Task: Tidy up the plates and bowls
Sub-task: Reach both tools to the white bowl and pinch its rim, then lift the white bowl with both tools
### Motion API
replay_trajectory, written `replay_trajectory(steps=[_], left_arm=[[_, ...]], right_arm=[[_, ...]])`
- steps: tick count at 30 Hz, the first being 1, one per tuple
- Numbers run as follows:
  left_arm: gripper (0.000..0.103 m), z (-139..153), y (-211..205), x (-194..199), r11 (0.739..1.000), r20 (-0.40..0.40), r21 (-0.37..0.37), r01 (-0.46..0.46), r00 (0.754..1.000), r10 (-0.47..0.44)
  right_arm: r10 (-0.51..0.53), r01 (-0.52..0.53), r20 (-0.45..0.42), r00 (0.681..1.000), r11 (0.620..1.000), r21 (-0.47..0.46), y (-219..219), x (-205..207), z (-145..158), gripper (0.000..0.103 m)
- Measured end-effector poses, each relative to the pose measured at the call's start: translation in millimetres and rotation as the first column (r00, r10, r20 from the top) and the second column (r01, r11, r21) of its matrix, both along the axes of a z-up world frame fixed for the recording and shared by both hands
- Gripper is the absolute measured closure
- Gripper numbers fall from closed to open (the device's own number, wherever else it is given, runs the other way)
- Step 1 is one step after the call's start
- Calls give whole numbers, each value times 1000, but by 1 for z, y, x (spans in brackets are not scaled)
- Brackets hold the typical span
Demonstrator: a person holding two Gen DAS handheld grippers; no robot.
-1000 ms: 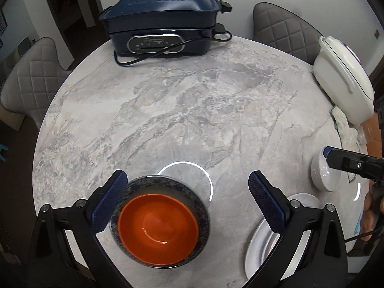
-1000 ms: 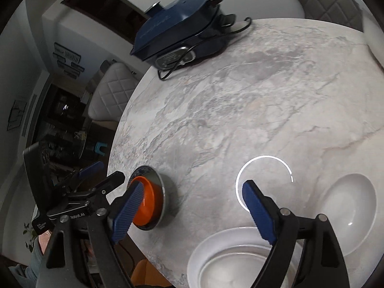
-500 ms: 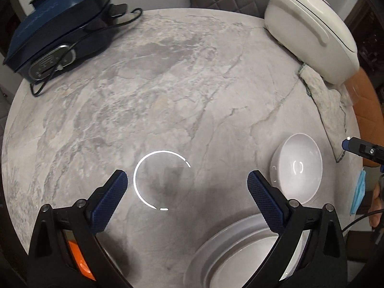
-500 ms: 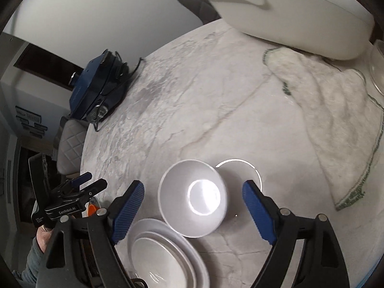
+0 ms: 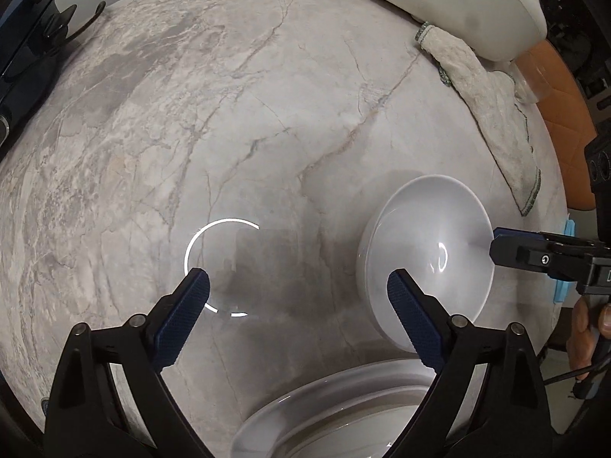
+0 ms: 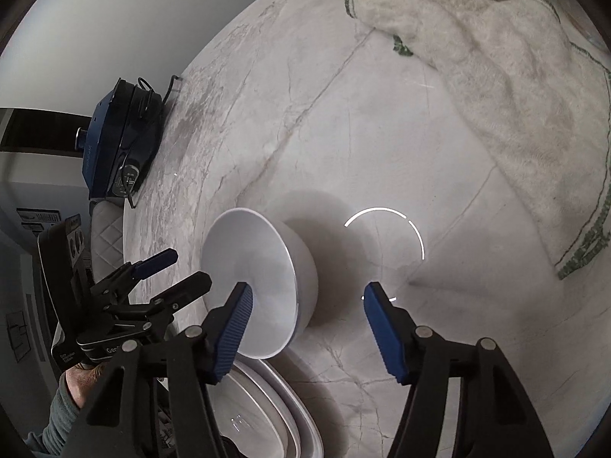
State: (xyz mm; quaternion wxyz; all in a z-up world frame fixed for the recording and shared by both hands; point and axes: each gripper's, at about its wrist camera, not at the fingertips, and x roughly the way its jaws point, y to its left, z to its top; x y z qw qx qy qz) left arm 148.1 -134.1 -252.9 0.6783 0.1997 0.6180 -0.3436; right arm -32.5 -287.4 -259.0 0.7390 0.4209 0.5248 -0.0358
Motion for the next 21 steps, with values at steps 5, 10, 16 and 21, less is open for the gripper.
replay_trajectory(steps=[5, 10, 16, 21], left_arm=[[22, -17, -4, -2, 1000, -37, 8, 17, 999, -17], [45, -30, -9, -4, 1000, -86, -9, 26, 996, -27], [55, -35, -15, -7, 999, -105, -25, 32, 994, -34], [69, -40, -25, -8, 998, -134, -44, 34, 990, -40]], right_arm=[[13, -13, -19, 1000, 1000, 25, 3, 5, -13, 48], [22, -20, -41, 999, 999, 41, 5, 9, -21, 60], [13, -10, -55, 998, 998, 56, 6, 7, -26, 66], [20, -17, -46, 999, 998, 64, 6, 9, -26, 78]])
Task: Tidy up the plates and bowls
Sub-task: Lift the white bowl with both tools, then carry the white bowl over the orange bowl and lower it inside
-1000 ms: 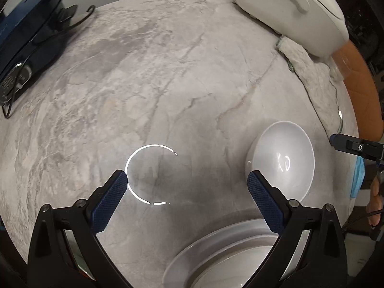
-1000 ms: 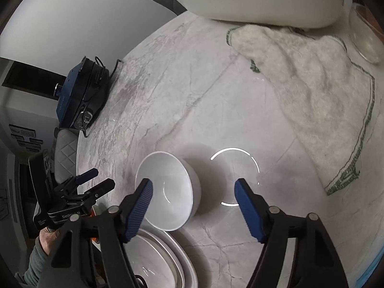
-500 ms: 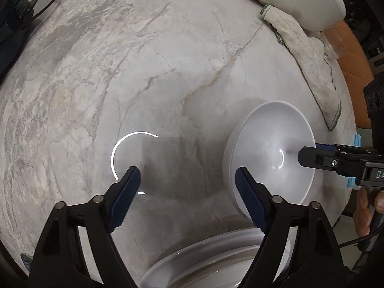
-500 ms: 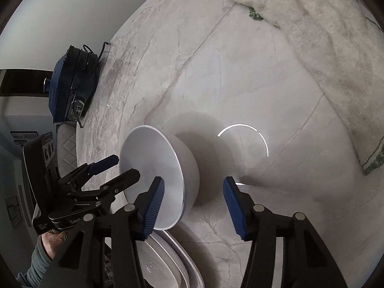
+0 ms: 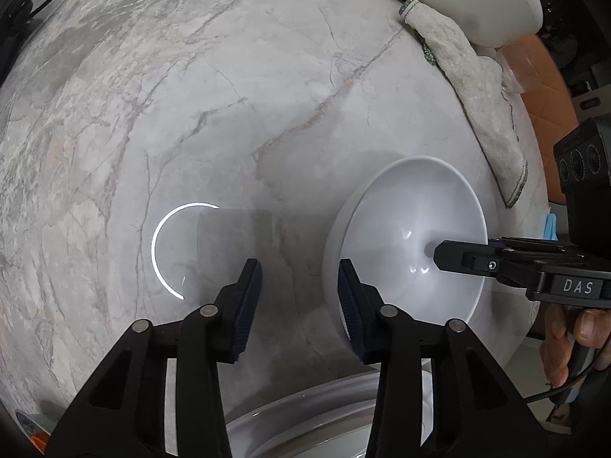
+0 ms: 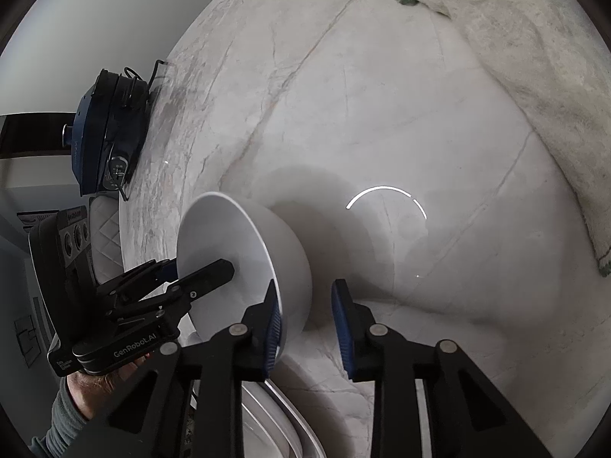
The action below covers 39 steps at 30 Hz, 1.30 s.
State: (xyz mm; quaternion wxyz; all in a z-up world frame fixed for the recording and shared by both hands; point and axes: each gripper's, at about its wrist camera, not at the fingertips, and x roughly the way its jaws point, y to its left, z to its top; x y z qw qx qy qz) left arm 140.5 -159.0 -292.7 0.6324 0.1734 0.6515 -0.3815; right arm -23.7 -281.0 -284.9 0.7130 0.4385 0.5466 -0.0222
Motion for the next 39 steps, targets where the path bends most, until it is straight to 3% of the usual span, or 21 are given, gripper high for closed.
replay_trajectory(steps=[2, 5, 14, 23, 31, 39], left_arm=[[83, 0, -6, -3, 1000, -19, -9, 14, 1000, -15], [93, 0, -11, -8, 1000, -35, -22, 21, 999, -22], [93, 3, -8, -7, 999, -61, -32, -16, 998, 14], [93, 28, 13, 5, 997, -52, -48, -64, 997, 62], [93, 67, 74, 19, 981, -19, -89, -173, 985, 172], [93, 113, 174, 28, 941, 31, -125, -314, 947, 320]], right_arm=[[3, -3, 10, 1000, 1000, 5, 2, 2, 1, 84], [13, -13, 12, 1000, 1000, -6, 4, 5, 3, 85], [-7, 7, -3, 1000, 1000, 13, 3, 7, 2, 86], [13, -13, 8, 1000, 1000, -1, 7, 20, 20, 87], [100, -99, 43, 994, 995, -21, 38, 48, 49, 87], [250, -247, 94, 964, 968, -37, 107, 84, 81, 87]])
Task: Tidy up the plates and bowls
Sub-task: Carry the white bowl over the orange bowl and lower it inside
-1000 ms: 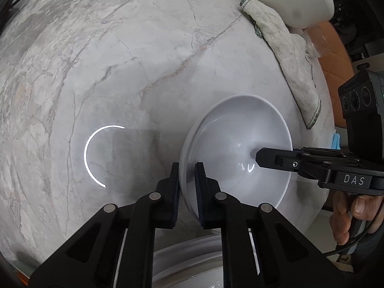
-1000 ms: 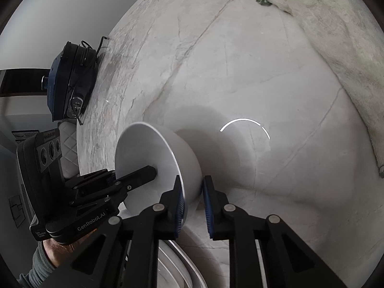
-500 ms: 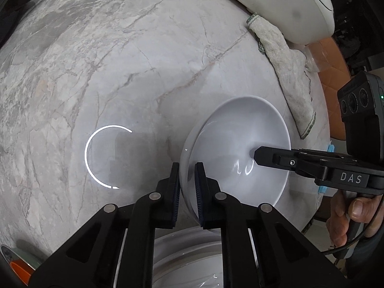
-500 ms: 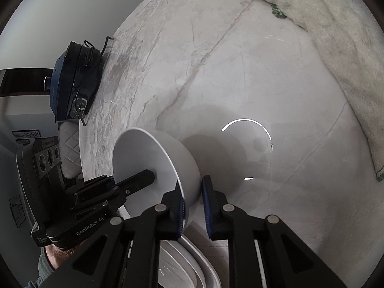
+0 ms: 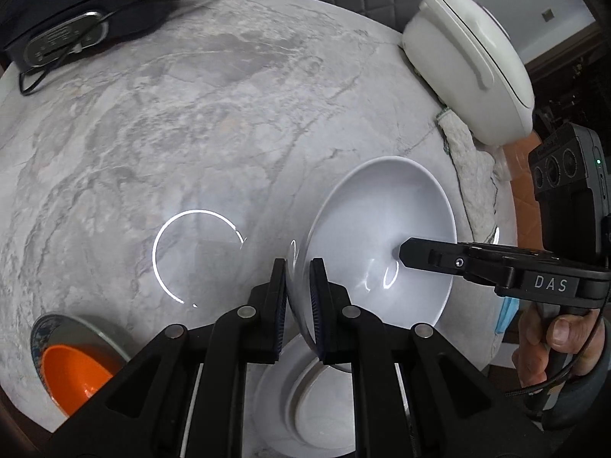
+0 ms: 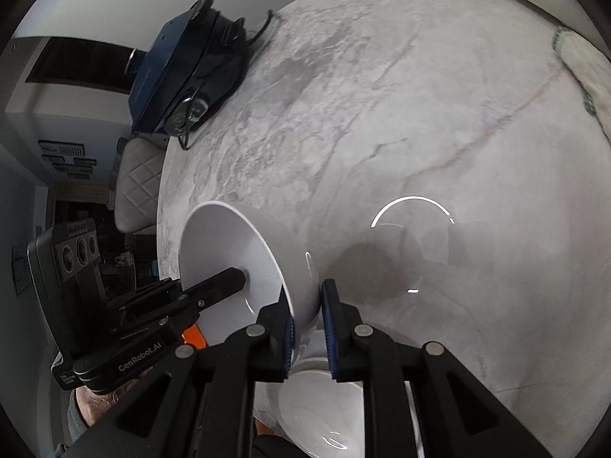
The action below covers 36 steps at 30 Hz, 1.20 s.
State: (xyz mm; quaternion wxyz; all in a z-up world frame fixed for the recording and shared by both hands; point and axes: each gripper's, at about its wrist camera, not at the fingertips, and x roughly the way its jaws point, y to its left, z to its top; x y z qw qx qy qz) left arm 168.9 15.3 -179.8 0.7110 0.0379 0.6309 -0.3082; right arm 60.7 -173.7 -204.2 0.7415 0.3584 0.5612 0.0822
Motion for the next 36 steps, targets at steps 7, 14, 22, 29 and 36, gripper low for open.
replay_trajectory(steps=[7, 14, 22, 29, 36], left_arm=[[93, 22, 117, -8, 986, 35, 17, -164, 986, 163], [93, 17, 219, -27, 951, 37, 42, -306, 952, 304], [92, -20, 276, -37, 924, -2, 79, -375, 926, 376], [91, -50, 272, -34, 928, -24, 101, -359, 932, 363], [90, -51, 270, -26, 928, -6, 92, -362, 931, 364]], right_arm=[[178, -178, 28, 984, 984, -1, 93, 33, 16, 87], [345, -344, 25, 938, 939, -15, 190, 50, 15, 87], [433, -435, -45, 900, 900, -43, 252, 54, -16, 87], [433, -442, -95, 896, 892, -98, 265, 55, -35, 87], [417, -427, -101, 903, 897, -111, 263, 59, -40, 89]])
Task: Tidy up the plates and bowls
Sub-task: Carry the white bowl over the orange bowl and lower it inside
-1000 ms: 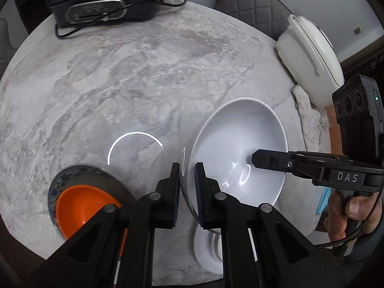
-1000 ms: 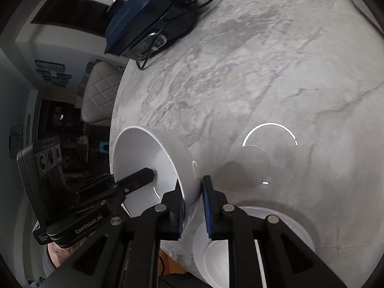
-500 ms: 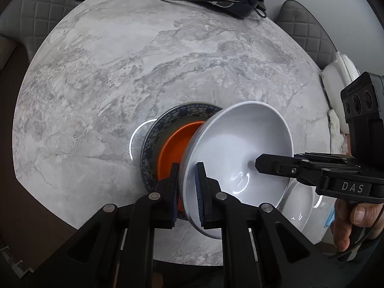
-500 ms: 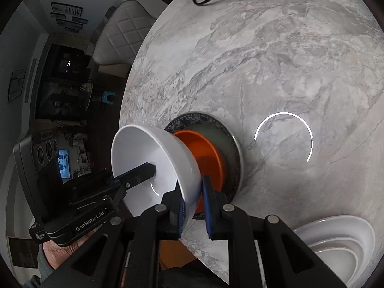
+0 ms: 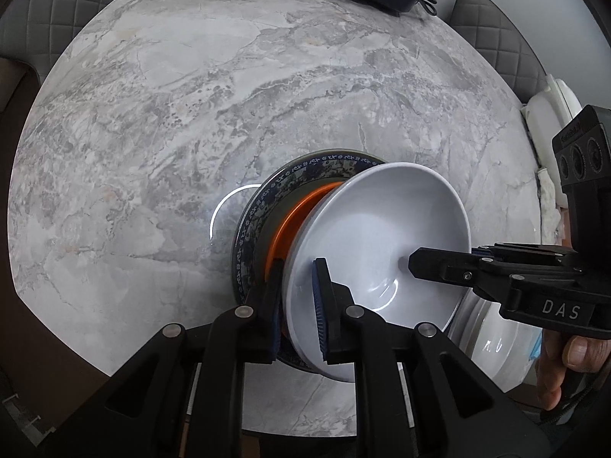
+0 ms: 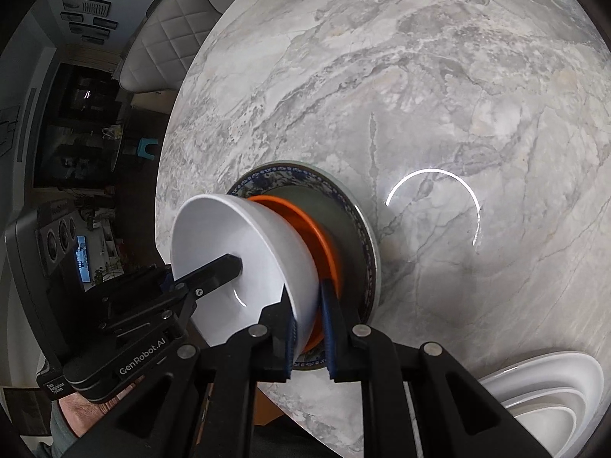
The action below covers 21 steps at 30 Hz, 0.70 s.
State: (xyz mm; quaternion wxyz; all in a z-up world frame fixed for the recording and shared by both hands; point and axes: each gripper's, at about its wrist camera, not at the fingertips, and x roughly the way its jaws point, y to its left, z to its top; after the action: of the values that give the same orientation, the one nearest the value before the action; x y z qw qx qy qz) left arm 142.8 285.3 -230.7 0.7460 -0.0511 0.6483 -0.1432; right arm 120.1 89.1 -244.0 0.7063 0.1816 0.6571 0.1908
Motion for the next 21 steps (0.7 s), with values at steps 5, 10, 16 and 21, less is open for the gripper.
replay_trajectory(steps=[5, 10, 16, 21], left_arm=[[79, 1, 3, -4, 999, 8, -44, -14, 1000, 14], [38, 12, -5, -8, 992, 45, -123, -8, 999, 14], [26, 34, 0, -3, 989, 100, -144, -27, 994, 42], [26, 49, 17, -2, 986, 137, -160, -50, 988, 72]], right_arm=[[5, -5, -5, 1000, 1000, -4, 2, 0, 0, 89], [12, -12, -5, 1000, 1000, -8, 5, 1, -1, 89], [1, -1, -7, 1000, 1000, -20, 3, 4, -5, 87], [14, -14, -6, 1000, 1000, -18, 4, 3, -2, 84]])
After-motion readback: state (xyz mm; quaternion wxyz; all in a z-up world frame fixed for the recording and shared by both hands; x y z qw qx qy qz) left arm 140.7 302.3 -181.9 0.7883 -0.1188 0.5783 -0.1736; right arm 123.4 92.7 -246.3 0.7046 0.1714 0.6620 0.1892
